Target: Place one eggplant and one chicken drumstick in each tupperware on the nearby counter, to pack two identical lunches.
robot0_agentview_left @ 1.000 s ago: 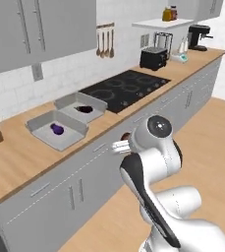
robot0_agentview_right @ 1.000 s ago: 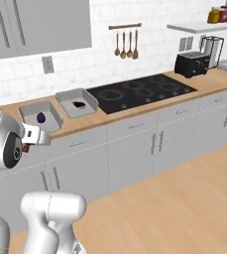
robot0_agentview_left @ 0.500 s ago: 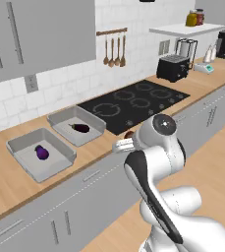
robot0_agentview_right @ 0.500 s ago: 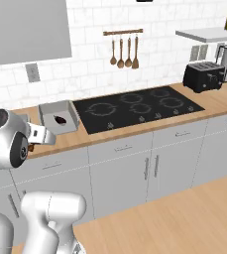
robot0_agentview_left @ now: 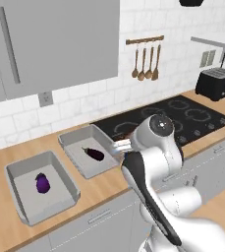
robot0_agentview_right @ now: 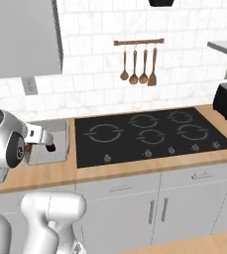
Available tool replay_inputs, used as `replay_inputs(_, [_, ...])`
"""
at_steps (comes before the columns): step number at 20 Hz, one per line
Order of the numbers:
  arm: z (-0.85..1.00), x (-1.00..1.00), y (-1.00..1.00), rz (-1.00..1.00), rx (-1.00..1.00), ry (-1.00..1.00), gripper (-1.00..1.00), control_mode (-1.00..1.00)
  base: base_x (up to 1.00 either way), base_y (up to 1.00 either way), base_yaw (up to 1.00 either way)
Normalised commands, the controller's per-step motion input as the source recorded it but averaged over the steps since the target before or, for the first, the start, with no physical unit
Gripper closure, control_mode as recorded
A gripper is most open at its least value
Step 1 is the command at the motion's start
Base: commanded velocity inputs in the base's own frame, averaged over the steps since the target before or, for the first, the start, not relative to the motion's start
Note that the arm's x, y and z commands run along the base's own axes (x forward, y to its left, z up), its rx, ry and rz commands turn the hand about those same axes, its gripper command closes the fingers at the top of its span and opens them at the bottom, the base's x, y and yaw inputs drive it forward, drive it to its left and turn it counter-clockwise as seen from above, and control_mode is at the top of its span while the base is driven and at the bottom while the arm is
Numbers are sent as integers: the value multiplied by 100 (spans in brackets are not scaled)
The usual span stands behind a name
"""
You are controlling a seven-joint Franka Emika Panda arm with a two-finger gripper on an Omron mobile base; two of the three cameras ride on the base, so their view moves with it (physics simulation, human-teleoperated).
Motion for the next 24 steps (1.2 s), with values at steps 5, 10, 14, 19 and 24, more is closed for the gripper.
replay_inputs(5, [-8,100,-7,24,7,17,100,-100,0,0,0])
replay_inputs(10, [-47,100,62,6,-1,24,100,-100,0,0,0])
replay_inputs(14, [-11,100,100,-6,-9,6,100,-100,0,0,0])
replay_inputs(19, [-34,100,78,-9,-14,7,100,-100,0,0,0])
replay_inputs(24, [-42,72,25,0,-2,8,-100,-100,0,0,0])
